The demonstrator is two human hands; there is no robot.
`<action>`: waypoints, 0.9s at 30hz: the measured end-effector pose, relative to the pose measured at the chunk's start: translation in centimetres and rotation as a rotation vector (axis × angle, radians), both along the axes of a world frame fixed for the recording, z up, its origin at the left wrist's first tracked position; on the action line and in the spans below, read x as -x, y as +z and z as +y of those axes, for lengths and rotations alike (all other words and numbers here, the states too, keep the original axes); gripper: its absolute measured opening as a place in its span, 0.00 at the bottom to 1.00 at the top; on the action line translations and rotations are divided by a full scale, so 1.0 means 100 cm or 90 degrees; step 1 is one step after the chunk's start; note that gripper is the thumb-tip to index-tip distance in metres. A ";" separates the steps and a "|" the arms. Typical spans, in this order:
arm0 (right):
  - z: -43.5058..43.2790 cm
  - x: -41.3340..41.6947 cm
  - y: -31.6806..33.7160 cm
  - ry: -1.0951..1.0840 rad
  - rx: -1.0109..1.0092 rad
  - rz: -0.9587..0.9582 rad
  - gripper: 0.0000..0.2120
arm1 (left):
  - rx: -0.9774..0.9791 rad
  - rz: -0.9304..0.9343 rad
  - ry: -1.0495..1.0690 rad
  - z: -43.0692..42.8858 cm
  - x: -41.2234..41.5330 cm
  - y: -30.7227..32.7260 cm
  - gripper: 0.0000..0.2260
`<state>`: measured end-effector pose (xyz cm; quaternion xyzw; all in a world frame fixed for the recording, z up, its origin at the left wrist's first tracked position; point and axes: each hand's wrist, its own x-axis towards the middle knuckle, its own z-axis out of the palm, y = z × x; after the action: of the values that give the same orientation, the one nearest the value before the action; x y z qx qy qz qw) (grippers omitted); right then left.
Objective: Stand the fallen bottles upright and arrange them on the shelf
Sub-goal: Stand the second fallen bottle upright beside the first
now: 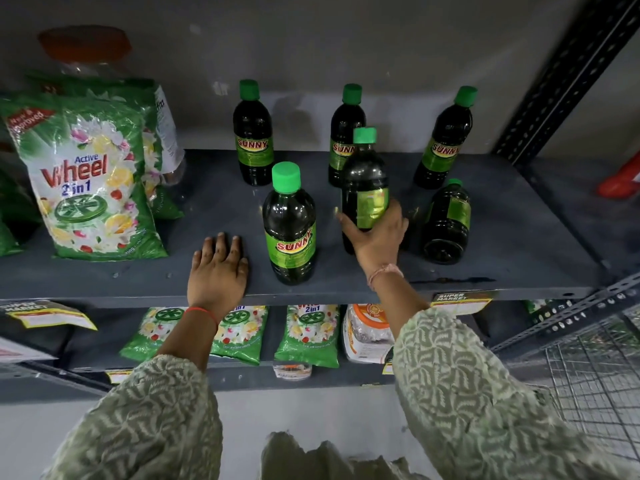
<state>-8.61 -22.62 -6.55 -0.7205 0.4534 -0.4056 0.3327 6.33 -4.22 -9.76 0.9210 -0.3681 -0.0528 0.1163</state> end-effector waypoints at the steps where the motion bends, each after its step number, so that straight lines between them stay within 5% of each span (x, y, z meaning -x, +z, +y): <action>1: 0.003 0.001 -0.006 0.007 -0.005 -0.015 0.40 | 0.000 0.002 0.000 0.000 0.000 0.000 0.23; 20: 0.006 0.005 -0.013 0.062 -0.035 -0.011 0.52 | -0.014 -0.011 -0.003 0.000 0.000 0.000 0.23; 27: 0.003 0.015 -0.013 0.143 -0.132 -0.055 0.37 | -0.010 -0.011 -0.001 0.001 0.000 0.000 0.23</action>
<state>-10.09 -22.32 -7.84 -0.7100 0.3950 -0.3478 0.4680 6.29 -4.11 -9.74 0.9219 -0.3696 -0.0480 0.1055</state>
